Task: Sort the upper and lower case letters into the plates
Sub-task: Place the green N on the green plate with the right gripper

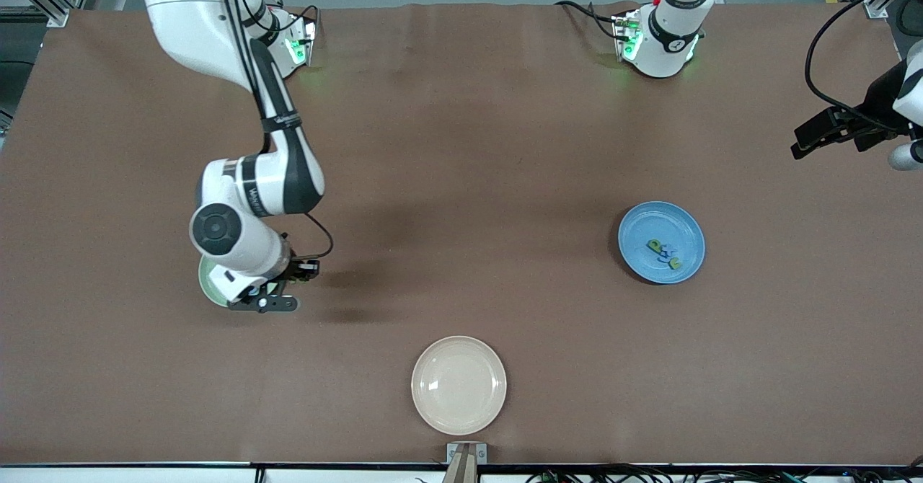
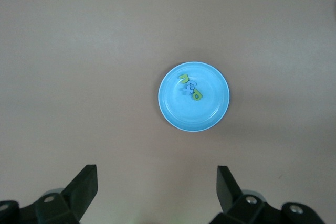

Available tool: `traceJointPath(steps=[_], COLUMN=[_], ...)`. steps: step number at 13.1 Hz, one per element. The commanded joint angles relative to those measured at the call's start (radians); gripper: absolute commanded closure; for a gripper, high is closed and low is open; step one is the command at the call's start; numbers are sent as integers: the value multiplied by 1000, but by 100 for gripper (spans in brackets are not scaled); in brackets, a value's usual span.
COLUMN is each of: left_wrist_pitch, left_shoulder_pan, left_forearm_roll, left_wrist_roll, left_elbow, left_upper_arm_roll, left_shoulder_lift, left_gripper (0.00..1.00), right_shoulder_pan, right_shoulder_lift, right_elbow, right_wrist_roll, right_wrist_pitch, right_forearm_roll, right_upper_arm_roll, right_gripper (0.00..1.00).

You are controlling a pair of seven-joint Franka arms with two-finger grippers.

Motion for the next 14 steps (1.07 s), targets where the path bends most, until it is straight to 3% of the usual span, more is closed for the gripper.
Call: traceJointPath(steps=[1,6,10,12,14], left_wrist_pitch=[16,18,25,38,42], left_shoulder_pan=[-10,-9,-9,-10,-6], left_forearm_roll=[2,2,2,2,2], left_wrist_roll=[18,27,27,27,27], left_elbow=[-22,-22,-17,-18,-17], left_upper_arm_roll=[17,21,24,24,23], left_shoulder_lift=[-24,-24,-14,-11,-4], left_gripper=[0,0,0,0,0], right_shoulder_pan=[-75,-162,-175,-174,-181], right_shoulder_lift=[-28,-20,-21,-28,-56], right_elbow=[-38,-66,-88,-86,-83], right_wrist_roll=[-144,-270,-272,-270,-270], right_wrist_pitch=[0,4,0,0,-2], right_forearm_roll=[5,14,14,14,14], right_upper_arm_roll=[13,17,17,17,16], right_gripper=[90,78,39,26,21])
